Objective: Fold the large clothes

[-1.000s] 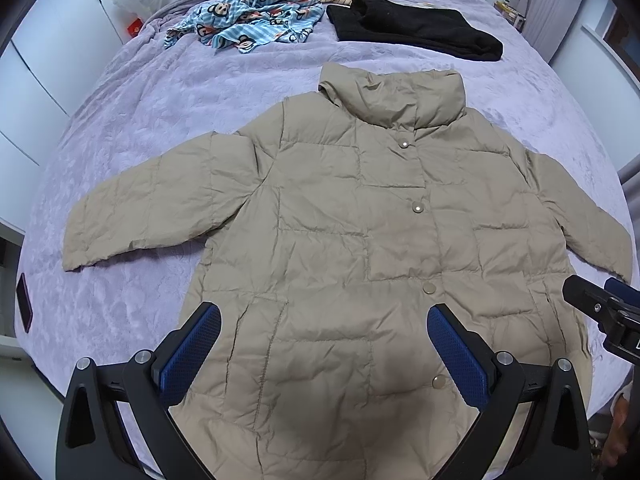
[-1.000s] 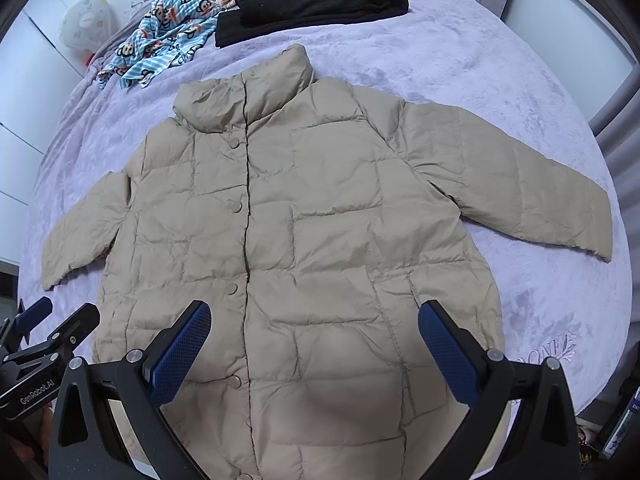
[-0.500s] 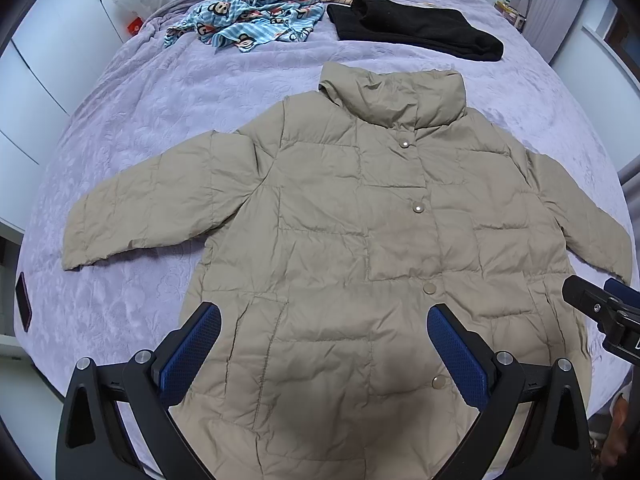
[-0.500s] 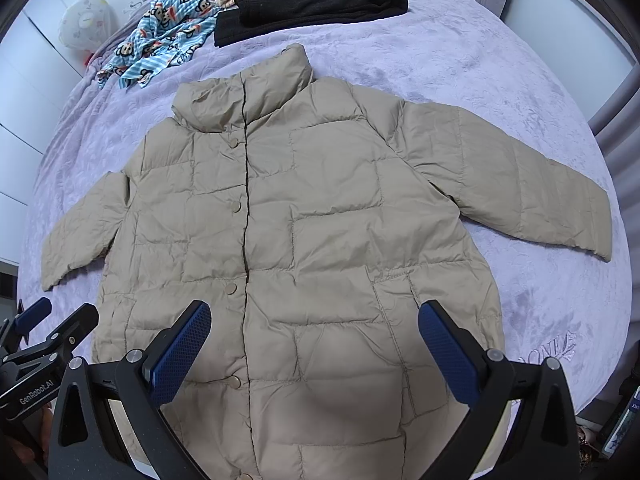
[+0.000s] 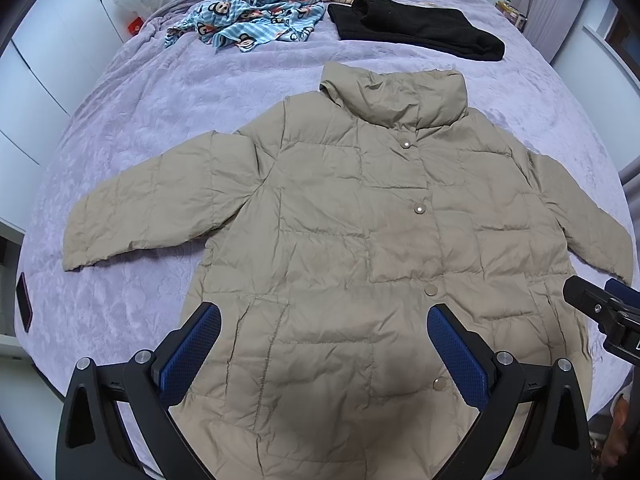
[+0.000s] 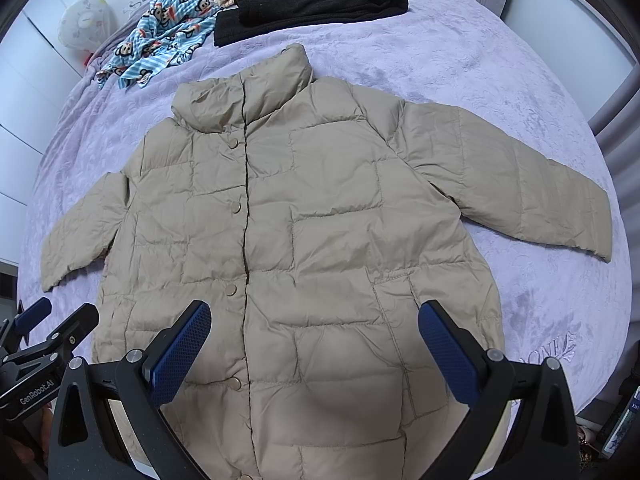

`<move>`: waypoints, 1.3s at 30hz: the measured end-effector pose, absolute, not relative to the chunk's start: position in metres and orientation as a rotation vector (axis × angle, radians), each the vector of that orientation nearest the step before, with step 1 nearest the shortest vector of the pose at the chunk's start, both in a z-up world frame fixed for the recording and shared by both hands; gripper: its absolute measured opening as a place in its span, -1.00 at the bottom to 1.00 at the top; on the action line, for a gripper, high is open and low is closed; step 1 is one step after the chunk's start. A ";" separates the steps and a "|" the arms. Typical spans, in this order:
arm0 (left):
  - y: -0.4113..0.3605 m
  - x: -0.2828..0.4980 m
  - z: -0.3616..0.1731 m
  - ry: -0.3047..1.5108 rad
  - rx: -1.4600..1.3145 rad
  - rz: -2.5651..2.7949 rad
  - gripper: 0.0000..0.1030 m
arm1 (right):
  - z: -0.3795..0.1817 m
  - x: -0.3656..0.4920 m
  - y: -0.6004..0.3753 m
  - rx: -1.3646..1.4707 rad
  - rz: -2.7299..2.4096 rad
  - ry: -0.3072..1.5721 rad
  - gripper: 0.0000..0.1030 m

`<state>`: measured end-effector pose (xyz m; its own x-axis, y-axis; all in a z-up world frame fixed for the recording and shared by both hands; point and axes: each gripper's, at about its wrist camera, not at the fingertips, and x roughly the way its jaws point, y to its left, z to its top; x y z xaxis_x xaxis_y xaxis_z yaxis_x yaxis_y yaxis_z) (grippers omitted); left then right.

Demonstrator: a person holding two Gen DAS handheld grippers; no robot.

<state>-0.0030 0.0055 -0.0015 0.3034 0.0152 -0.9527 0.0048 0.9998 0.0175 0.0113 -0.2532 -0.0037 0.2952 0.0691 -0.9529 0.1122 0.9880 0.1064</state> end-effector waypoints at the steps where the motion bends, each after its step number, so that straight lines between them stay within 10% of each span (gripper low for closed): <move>1: 0.006 -0.003 -0.001 1.262 0.019 0.006 1.00 | -0.004 0.011 -0.253 0.164 -0.029 1.272 1.00; 39: 0.004 -0.001 -0.001 1.265 0.014 0.008 1.00 | -0.004 0.013 -0.252 0.166 -0.027 1.273 1.00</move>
